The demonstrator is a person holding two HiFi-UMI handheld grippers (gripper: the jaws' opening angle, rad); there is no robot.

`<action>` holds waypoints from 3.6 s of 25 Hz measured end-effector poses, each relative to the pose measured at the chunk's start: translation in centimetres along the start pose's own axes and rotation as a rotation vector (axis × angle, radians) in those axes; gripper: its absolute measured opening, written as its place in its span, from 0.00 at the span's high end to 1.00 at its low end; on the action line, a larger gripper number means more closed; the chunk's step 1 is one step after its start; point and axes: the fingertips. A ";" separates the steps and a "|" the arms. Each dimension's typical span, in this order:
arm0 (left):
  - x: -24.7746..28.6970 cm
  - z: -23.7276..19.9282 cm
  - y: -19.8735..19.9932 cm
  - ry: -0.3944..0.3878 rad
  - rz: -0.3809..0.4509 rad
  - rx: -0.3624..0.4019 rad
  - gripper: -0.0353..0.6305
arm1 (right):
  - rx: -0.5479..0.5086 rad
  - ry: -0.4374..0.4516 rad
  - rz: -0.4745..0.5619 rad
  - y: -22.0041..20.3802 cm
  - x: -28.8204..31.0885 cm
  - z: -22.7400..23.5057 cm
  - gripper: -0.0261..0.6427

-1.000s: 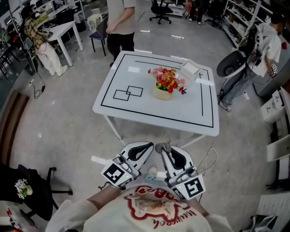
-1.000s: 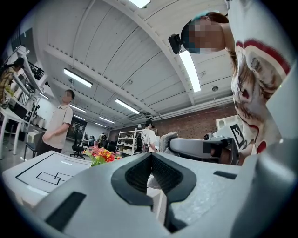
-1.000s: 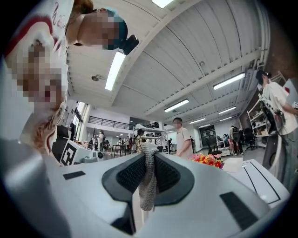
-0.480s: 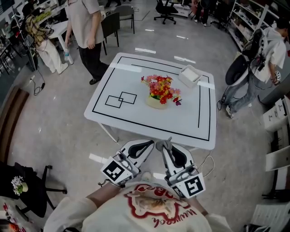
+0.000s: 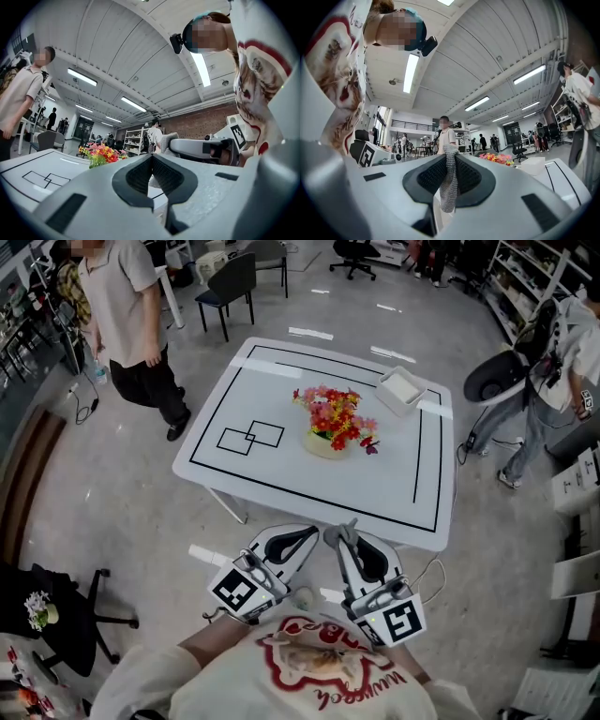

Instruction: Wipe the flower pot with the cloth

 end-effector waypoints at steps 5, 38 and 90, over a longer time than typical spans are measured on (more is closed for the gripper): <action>-0.1 0.3 0.0 0.007 0.008 0.001 0.94 | 0.007 -0.001 0.006 -0.1 -0.4 0.0 0.89; 8.4 -10.8 6.3 -0.016 0.050 0.041 0.94 | -0.017 -0.069 0.007 -1.1 9.9 9.7 0.90; 16.3 -25.7 12.6 0.113 0.066 0.036 0.94 | -0.108 0.214 -0.029 -4.2 24.4 27.2 0.89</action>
Point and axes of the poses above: the fingertips, and each gripper's own axes: x forward along the fingers, z to its right, y out of its top, and after that the axes turned 14 degrees about -x, right-handed
